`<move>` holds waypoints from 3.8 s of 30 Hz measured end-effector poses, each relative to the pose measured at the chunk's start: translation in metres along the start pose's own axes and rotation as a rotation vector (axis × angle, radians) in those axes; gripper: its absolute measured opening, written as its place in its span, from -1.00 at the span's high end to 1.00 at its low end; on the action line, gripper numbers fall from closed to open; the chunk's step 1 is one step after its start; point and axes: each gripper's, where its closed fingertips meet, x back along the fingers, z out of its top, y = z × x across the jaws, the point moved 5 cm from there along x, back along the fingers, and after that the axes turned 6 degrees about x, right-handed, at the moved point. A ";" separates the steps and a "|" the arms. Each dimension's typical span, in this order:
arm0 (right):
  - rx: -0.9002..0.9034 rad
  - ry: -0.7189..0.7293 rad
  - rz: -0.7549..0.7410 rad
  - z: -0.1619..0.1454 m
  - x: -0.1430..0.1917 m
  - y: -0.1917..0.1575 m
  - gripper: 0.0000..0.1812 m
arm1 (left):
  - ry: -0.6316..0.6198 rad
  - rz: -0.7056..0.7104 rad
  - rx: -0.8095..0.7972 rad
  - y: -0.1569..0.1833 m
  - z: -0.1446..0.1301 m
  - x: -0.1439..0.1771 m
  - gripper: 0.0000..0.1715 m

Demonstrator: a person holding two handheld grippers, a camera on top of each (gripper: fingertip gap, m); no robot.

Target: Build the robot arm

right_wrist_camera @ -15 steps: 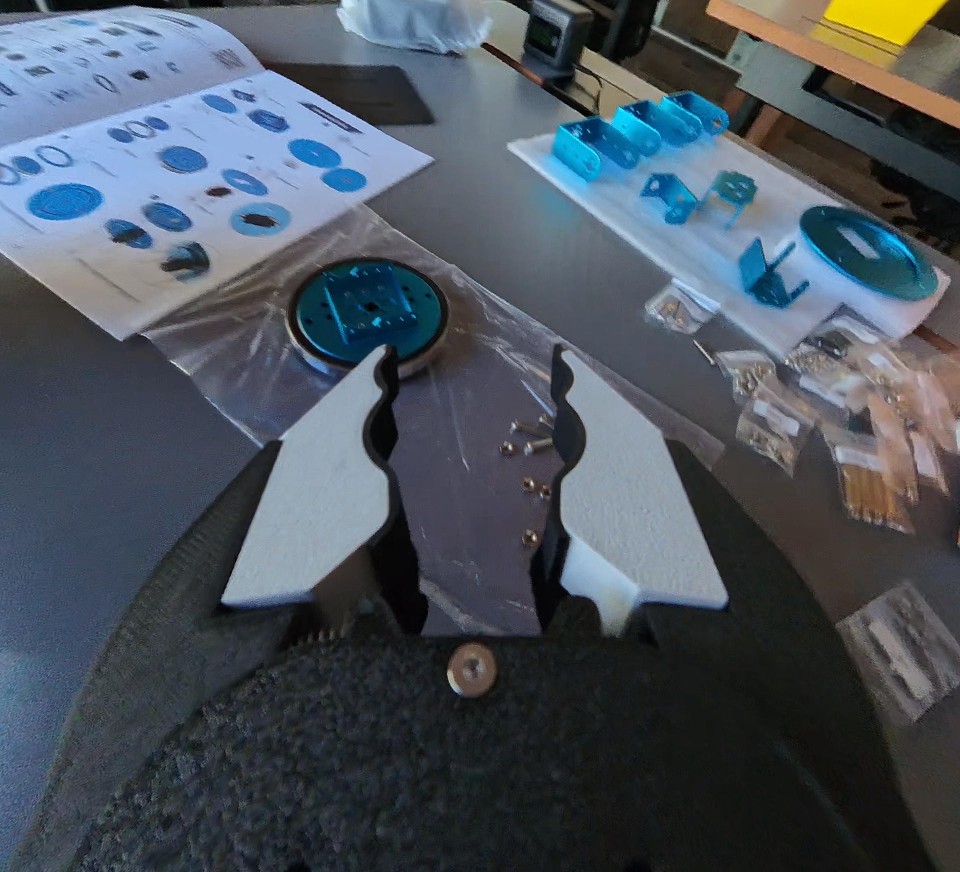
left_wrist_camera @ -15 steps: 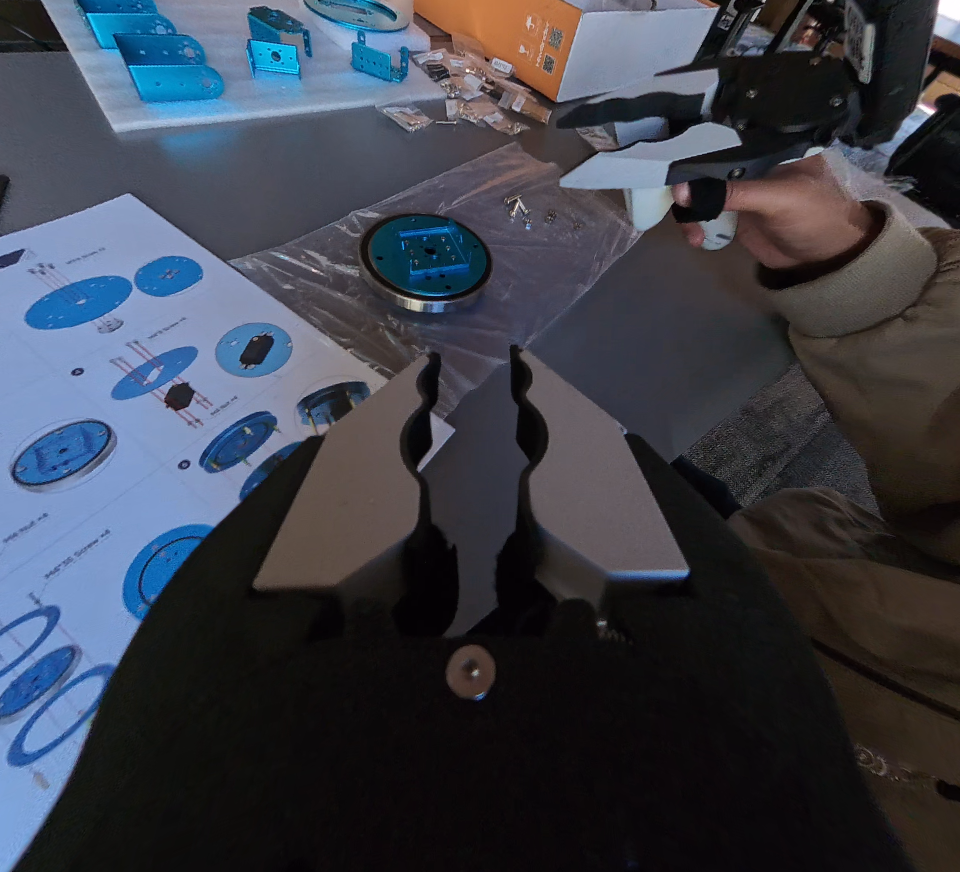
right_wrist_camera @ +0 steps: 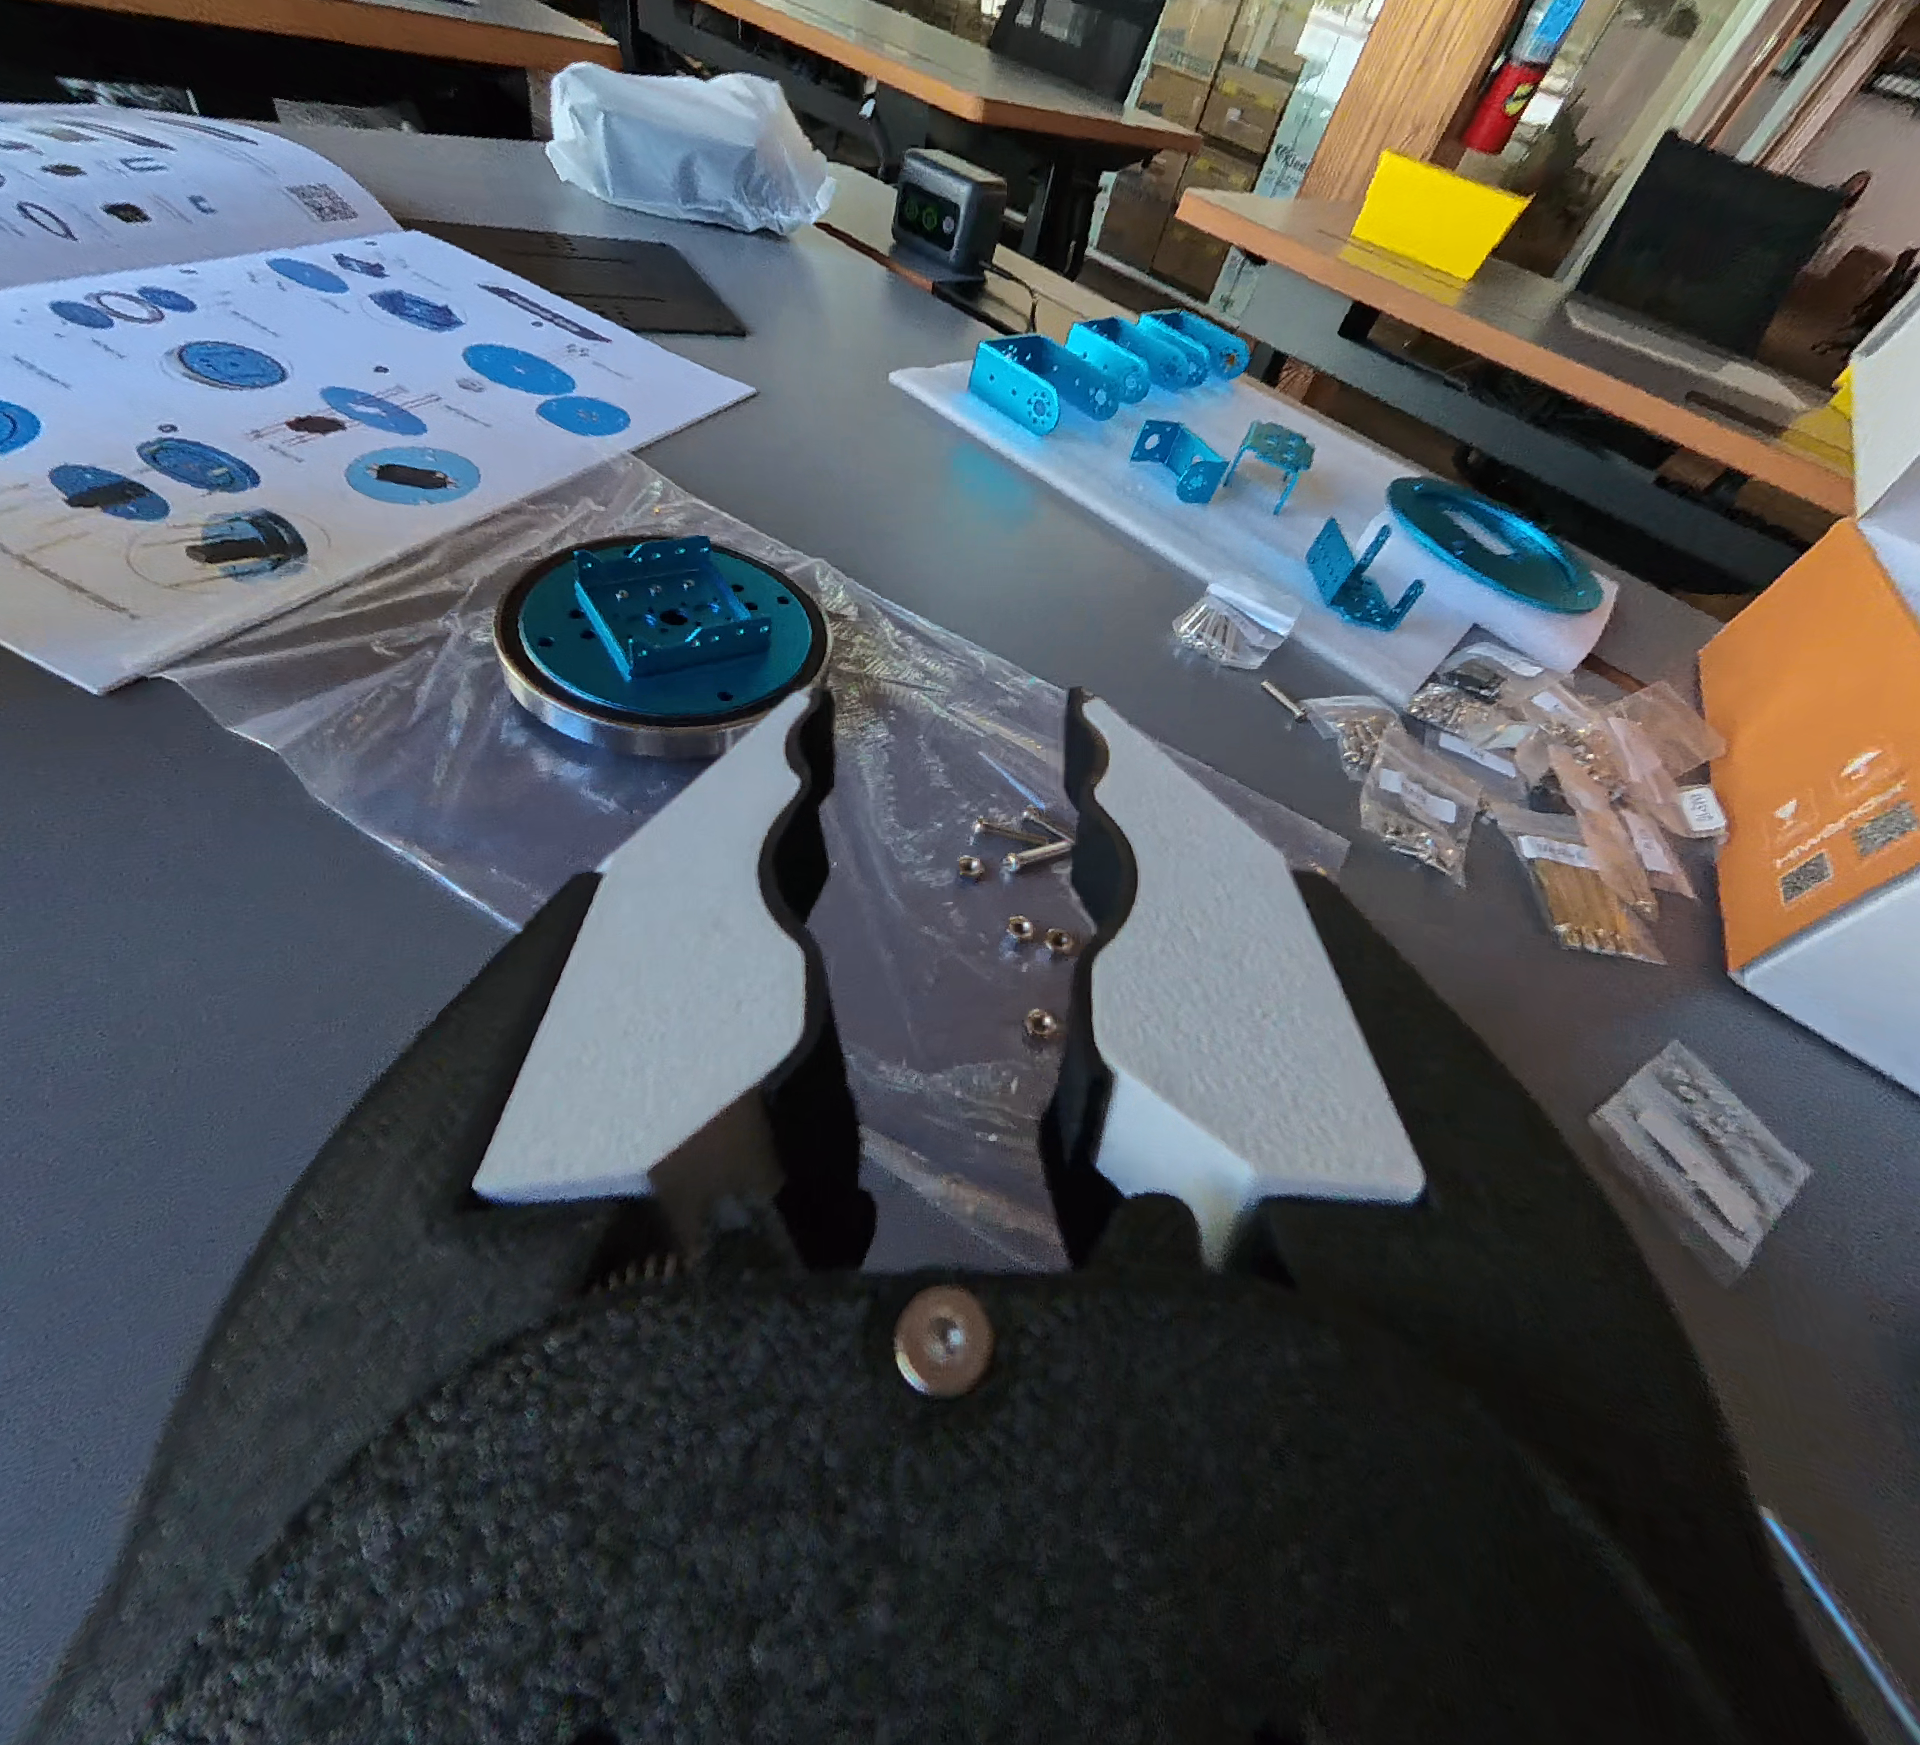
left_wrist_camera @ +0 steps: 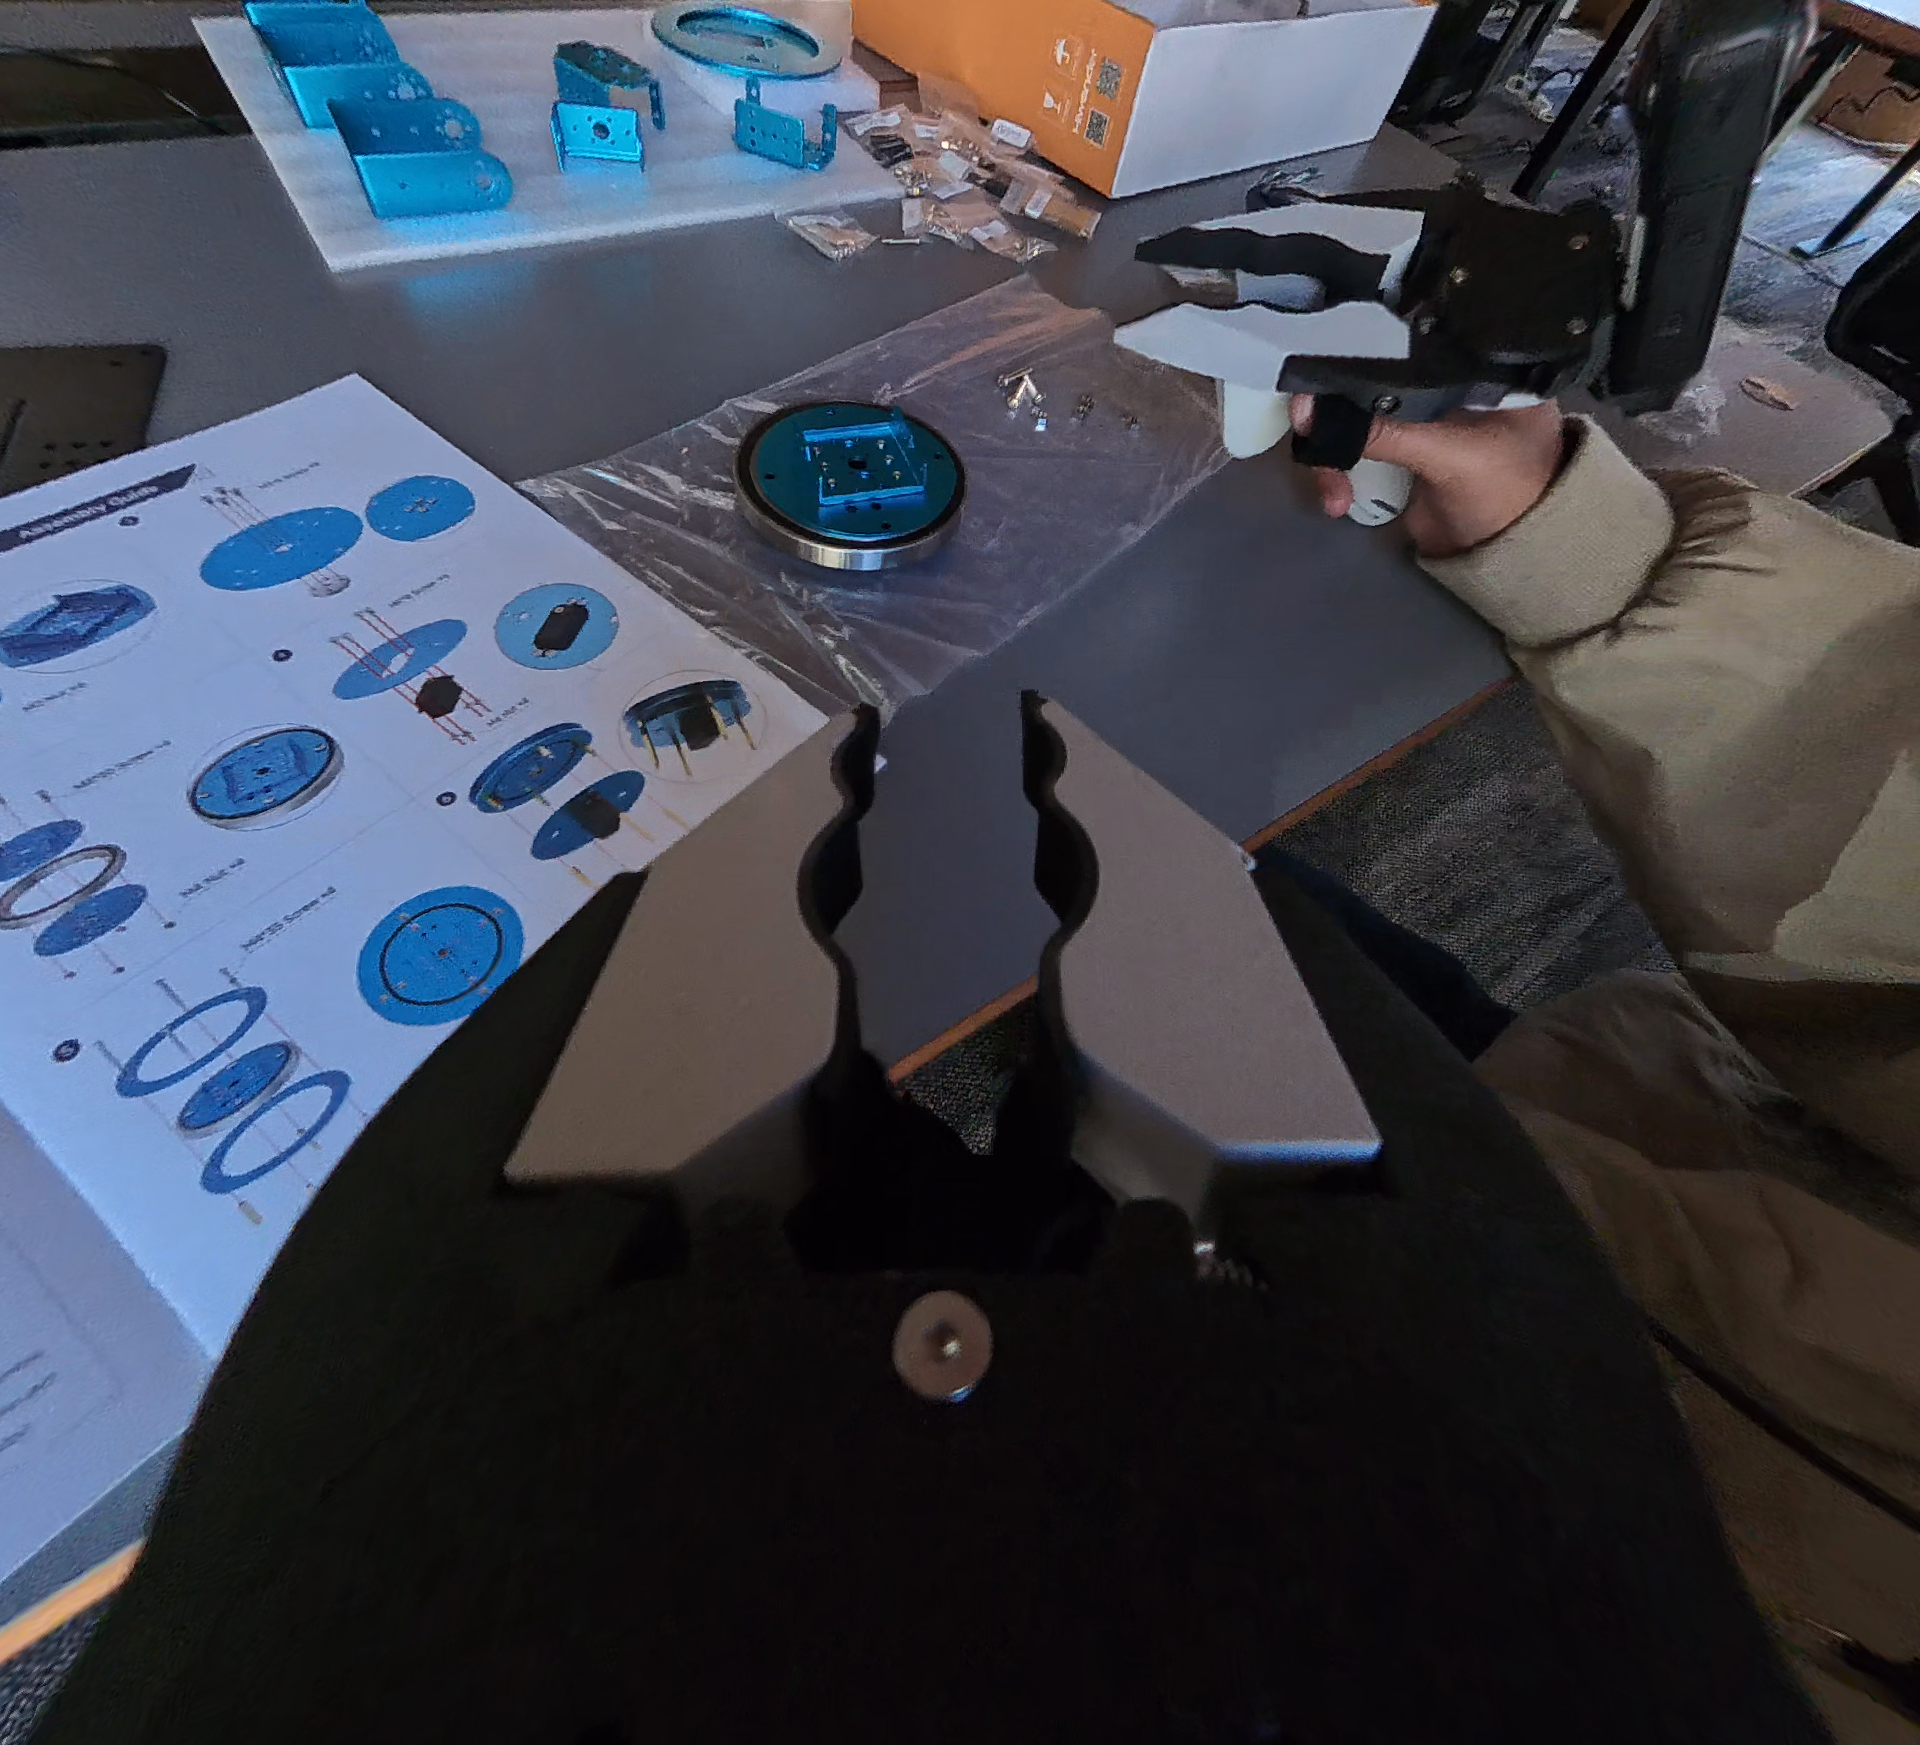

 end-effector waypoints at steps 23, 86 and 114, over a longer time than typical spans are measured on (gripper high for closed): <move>-0.130 0.075 -0.078 0.000 0.032 0.012 0.55 | 0.026 0.017 -0.017 0.056 -0.038 0.078 0.68; -0.179 0.051 0.134 -0.001 0.026 0.000 0.57 | 0.052 0.243 0.138 -0.028 -0.053 0.105 0.65; -0.175 -0.074 0.239 -0.009 0.011 -0.011 0.40 | 0.123 0.141 0.034 -0.052 0.040 0.089 0.59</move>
